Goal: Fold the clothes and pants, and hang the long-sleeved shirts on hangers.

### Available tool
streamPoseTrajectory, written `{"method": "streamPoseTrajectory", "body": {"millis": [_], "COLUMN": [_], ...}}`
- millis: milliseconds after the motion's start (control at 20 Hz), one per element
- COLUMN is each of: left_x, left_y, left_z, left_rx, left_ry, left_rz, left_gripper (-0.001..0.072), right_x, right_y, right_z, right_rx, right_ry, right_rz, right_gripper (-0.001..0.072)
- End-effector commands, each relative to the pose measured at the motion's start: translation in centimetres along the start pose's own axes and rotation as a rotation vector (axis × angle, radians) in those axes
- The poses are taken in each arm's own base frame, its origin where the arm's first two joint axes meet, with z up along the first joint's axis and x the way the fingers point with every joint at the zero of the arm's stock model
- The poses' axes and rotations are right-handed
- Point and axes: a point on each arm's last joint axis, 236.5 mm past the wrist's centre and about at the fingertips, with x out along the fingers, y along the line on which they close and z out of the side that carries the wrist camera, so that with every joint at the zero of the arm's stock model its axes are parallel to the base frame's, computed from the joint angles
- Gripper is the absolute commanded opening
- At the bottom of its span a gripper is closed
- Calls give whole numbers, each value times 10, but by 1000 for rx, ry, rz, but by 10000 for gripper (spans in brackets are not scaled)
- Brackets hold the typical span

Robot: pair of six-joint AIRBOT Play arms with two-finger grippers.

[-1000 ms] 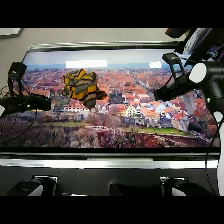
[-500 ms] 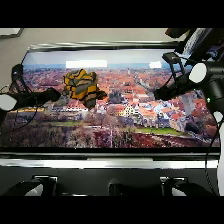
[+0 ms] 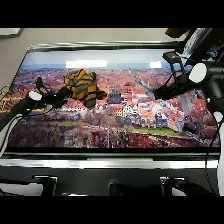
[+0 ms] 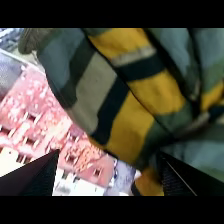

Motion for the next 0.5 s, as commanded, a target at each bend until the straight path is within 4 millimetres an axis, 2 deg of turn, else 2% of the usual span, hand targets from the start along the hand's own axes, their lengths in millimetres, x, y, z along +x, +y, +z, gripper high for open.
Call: {"method": "streamPoseTrajectory", "body": {"millis": [0, 50, 150, 250, 300, 400, 450], "left_x": [30, 33, 34, 28, 22, 0, -13], "left_y": [4, 4, 5, 1, -4, -18, -21], "left_z": [16, 19, 17, 6, -3, -30, -49], "left_rx": [-35, -38, -37, -36, -30, 29, 72], "left_ry": [-47, -57, -49, 2, 45, 149, 199], "left_rz": [-2, -1, 1, -6, -13, -27, -19], "left_gripper": [705, 575, 18, 18, 17, 16, 15], "right_x": [0, 0, 0, 0, 0, -1, -2], "right_y": [1, 1, 1, 1, 2, 4, 6], "right_z": [0, 0, 1, 0, -4, -19, -31], "right_rx": [-1, -1, 0, 1, 1, 3, 2], "right_ry": [-1, -1, -3, 2, 15, 80, 132], "right_rz": [1, 1, 1, 3, 7, 15, 26], "right_gripper": [27, 27, 27, 28, 57, 206, 208]}}
